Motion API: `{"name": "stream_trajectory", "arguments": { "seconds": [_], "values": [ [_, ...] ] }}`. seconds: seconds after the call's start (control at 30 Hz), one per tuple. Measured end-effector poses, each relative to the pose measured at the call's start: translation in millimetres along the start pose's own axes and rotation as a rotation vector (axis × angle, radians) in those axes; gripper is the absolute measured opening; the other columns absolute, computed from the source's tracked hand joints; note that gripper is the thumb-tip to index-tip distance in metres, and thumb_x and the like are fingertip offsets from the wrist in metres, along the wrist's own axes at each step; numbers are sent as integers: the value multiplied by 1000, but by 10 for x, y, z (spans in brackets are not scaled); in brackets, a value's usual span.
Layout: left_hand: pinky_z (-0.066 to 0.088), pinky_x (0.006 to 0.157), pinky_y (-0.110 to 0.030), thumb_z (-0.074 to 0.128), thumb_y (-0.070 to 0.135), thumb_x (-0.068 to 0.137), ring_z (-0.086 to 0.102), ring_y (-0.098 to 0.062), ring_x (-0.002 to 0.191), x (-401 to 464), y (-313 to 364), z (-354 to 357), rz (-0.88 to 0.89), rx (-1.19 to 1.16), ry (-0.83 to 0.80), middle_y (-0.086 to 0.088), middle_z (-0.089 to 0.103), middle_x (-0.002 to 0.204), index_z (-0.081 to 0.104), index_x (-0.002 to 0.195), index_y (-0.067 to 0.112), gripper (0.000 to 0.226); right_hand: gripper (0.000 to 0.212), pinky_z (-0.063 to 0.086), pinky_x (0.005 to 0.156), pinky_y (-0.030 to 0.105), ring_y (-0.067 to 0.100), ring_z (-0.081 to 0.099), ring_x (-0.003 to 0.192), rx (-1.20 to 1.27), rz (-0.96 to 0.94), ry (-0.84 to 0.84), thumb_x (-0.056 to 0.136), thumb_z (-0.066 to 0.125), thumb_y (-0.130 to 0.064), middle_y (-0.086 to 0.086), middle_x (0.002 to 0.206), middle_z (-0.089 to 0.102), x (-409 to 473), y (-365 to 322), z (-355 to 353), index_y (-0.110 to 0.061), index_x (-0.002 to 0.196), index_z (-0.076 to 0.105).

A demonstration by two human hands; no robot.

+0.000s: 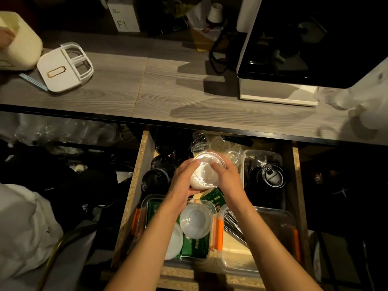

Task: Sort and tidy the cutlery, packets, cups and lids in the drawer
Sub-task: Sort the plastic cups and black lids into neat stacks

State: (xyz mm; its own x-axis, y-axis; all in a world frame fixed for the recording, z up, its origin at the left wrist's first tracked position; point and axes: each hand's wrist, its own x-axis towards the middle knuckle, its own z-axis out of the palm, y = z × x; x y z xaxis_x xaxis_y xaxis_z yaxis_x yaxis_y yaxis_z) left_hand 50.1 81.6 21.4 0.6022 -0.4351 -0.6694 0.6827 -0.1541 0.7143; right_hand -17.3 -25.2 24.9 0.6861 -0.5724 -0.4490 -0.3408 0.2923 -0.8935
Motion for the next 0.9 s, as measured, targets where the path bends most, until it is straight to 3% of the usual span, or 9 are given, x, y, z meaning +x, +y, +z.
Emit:
{"name": "stream_trajectory", "arguments": {
  "seconds": [0.1,0.2,0.37,0.47,0.53,0.6,0.7,0.8,0.9],
  "values": [
    [57,68,-34,52,41,97,67,-25,104,-57,8,-5,-17,-83,-18,-11,66,121,63,115,25,26,32,58,82,46,31,64,108,136,202,-137,93,55,-39,10,116,68,-30,-19,34,-23,119,65],
    [56,65,-32,49,42,99,67,-25,105,-82,9,-36,-16,-125,-13,-11,66,121,62,115,26,26,19,57,86,56,30,64,106,97,229,-147,96,55,-36,8,112,67,-48,-65,92,-27,110,64],
    [58,58,-29,52,43,98,69,-22,99,-51,22,-85,-60,-129,-2,-10,65,120,60,111,30,20,10,59,76,45,26,67,93,74,188,-11,96,55,-23,9,103,68,-35,-42,219,-25,102,62],
    [60,67,-36,58,37,97,67,-29,107,1,25,-146,-106,-162,-25,-13,64,125,60,120,26,26,12,59,80,48,25,67,93,-20,149,-3,98,53,-22,8,101,68,-17,-6,263,-29,98,62],
    [60,76,-42,62,35,95,65,-32,111,52,22,-196,-104,-142,-21,-14,62,128,59,121,27,27,18,59,83,49,25,68,96,-49,148,-103,101,48,-32,7,104,69,24,32,249,-29,104,65],
    [59,78,-46,62,34,95,62,-33,113,111,23,-260,-98,-143,24,-13,58,126,59,113,30,18,39,59,85,46,24,68,101,-11,184,-232,100,41,-50,6,111,70,107,78,198,-25,115,67],
    [59,78,-49,64,29,95,58,-32,107,224,24,-417,-79,-204,130,-8,53,119,58,103,32,10,45,53,94,41,23,65,107,31,198,-91,99,37,-54,6,116,68,322,228,79,-22,112,66],
    [60,76,-48,63,27,95,57,-27,104,334,17,-577,-32,-207,190,-2,52,115,58,102,33,11,23,48,96,34,23,62,112,-347,114,137,97,57,-33,8,118,68,573,519,-71,-15,109,67],
    [61,75,-45,64,28,95,58,-27,108,422,4,-683,-10,-172,221,1,55,114,60,102,35,11,43,47,96,31,22,61,116,-728,140,49,91,68,-28,7,131,62,719,808,-113,-12,131,58]
  ]
}}
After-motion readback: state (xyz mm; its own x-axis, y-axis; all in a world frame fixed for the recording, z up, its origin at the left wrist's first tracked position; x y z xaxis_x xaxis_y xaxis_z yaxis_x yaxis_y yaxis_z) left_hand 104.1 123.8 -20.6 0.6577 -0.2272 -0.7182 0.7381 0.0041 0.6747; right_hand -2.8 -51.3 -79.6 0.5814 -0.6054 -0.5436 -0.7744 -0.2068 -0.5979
